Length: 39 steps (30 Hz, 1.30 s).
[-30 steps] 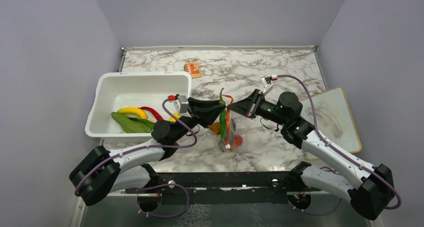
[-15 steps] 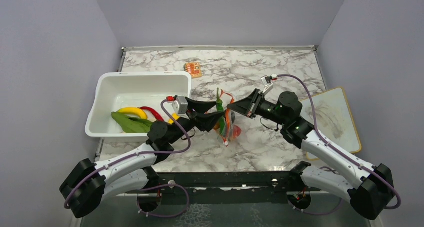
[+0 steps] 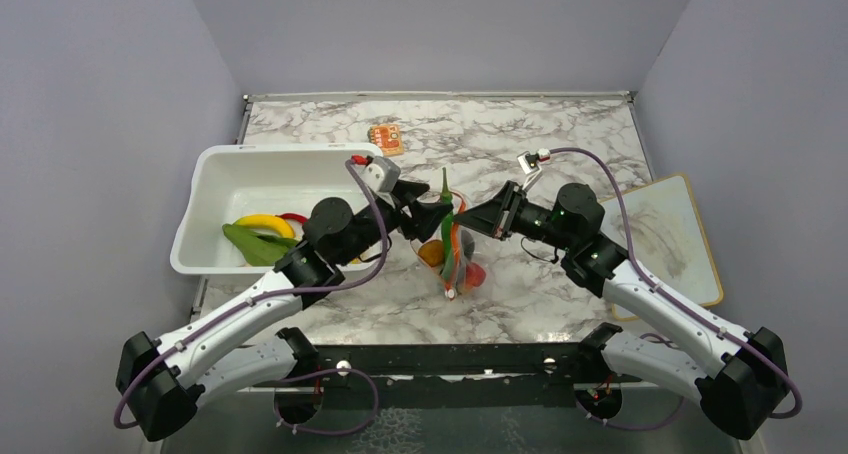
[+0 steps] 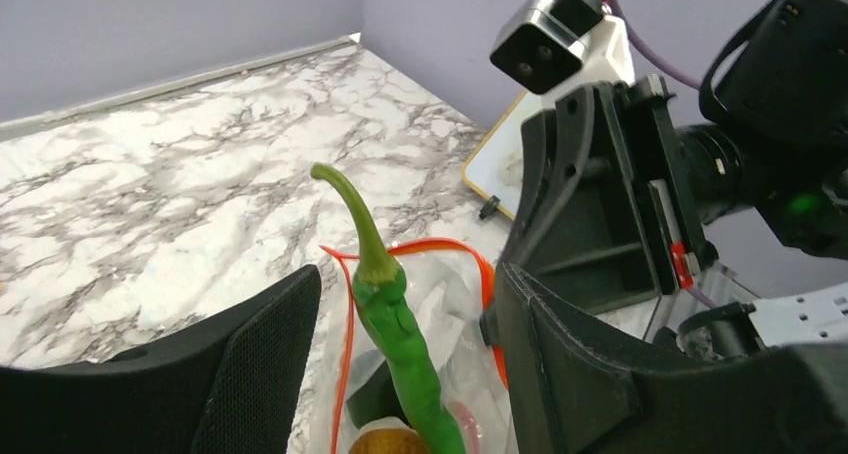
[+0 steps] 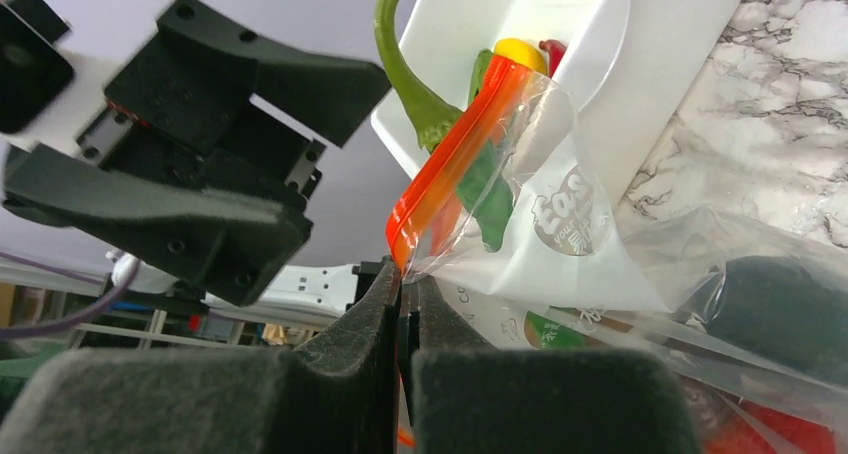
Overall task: Place the food in the zip-top bag and seal the zipper
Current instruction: Place the fake vegetable in the zipper food storage bag.
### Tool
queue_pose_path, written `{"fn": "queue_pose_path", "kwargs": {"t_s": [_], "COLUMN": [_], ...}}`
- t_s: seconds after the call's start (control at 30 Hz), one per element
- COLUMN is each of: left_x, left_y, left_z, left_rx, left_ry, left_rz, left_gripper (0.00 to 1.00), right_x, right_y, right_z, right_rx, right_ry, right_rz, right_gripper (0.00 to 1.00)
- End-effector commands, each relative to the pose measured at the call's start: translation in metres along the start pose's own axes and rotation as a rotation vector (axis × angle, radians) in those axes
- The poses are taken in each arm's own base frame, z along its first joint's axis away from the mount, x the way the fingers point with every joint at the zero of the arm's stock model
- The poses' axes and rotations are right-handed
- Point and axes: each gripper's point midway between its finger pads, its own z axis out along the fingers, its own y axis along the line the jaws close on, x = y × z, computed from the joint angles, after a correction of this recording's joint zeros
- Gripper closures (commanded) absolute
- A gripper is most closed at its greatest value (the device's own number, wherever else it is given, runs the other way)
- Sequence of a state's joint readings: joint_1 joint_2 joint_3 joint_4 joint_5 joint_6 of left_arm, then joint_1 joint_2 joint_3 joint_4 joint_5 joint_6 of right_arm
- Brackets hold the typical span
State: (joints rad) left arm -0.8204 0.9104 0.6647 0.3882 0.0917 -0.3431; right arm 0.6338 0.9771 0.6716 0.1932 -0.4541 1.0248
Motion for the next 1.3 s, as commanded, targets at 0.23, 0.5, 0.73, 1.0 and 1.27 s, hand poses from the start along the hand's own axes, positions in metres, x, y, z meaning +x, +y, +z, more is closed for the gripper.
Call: {"fn": "queue_pose_path", "kwargs": {"t_s": [0.23, 0.5, 0.73, 1.0, 1.27], "left_x": [0.003, 0.003, -0.006, -0.042, -0.086], "left_y": [0.024, 0.037, 0.032, 0.008, 0.006], "left_z": [0.014, 0.019, 0.02, 0.008, -0.004], "left_rx": [-0.211, -0.234, -0.156, -0.047, -0.06], "left_ry": [0.285, 0.312, 0.269, 0.134, -0.076], "left_rz": [-0.047, -0.091, -0.109, -0.147, -0.136], "left_gripper": [0.41, 0.56, 0.84, 1.0, 1.0], "right_x": [0.002, 0.001, 0.002, 0.002, 0.002], "right_y": [0.019, 0.02, 0.017, 0.009, 0.008], "right_z": [0.0, -0.002, -0.001, 0.001, 0.005], "right_rx": [-0.076, -0.074, -0.069, -0.043, -0.049], "right_ry": [0.049, 0.046, 0.046, 0.031, 0.028], "right_rz": [-0.083, -0.091, -0.085, -0.045, -0.025], "right_gripper": [0.99, 0.99, 0.99, 0.99, 0.99]}}
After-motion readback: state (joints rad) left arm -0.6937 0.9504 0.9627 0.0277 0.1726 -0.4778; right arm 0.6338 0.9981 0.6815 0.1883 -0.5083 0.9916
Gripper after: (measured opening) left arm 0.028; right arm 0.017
